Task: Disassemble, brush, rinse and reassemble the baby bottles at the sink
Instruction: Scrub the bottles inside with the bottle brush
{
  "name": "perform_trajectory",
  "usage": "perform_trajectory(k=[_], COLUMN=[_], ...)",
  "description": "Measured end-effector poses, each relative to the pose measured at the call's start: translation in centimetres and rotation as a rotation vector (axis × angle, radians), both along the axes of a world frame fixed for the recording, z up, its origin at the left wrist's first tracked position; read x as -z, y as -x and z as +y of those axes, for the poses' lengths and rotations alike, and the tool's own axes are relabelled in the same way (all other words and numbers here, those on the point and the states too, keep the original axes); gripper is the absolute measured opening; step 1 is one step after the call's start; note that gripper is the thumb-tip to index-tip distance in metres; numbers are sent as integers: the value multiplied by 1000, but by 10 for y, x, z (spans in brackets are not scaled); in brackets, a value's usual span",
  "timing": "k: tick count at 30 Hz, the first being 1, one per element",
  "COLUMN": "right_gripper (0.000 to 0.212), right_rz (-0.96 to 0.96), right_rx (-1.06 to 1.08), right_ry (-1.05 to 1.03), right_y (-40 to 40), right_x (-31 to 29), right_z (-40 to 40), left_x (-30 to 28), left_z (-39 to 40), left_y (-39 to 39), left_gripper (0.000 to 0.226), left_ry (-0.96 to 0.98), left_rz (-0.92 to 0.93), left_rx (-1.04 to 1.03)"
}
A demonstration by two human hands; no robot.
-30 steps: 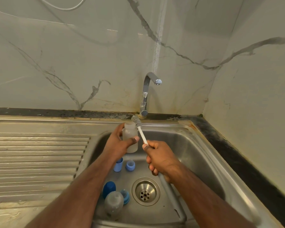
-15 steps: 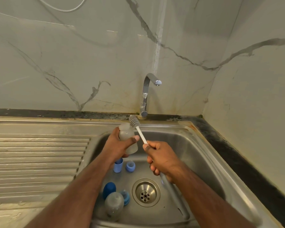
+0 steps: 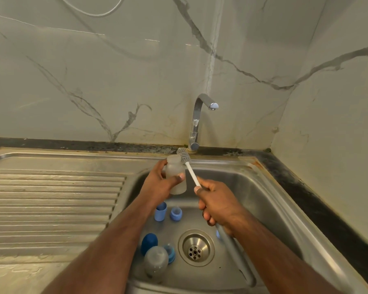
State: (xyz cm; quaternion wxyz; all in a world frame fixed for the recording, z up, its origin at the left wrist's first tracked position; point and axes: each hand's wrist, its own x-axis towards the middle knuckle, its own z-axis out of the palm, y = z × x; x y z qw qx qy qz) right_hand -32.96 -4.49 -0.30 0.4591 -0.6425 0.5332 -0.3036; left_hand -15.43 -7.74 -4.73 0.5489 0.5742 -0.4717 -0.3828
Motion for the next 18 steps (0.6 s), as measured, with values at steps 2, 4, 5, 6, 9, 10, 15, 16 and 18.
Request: perform_trajectory(k=[2,4,5,6,9,10,15,16,18], right_gripper=[41,41,41,41,39,39,45,46,47], right_rz=[46,56,51,55,129,149,335,385,455], right_rx=[-40,-81,-100,-109,-60,-48,-49,-54,-63], right_ry=[7,2,2,9,79,96,302,329,349], right_y=[-1,-5,-8,-10,-14,-14,-8,-8,-7], right_x=[-1,-1,0,1,3,3,4,4,5], right_z=[4,8,10,10,6,4,-1,-1,-1], left_x=[-3,-4,-5,-5,-3,-2,-3,-3,-4], left_z=[0,-1,-1,-1,2,2,3,4,4], left_y=[-3,-8,-10,-9,0,1,3,3,3], left_gripper=[62,64,66,68,66,66,66,63,56], left_ry=[10,-8,-13,-15,-12,-11,1,4,8], left_rz=[-15,47,40,10,-55,-57,-84,-109,-215], left_rx=[-63,-124,-148,-151,-106,-102,-111,-109,-103])
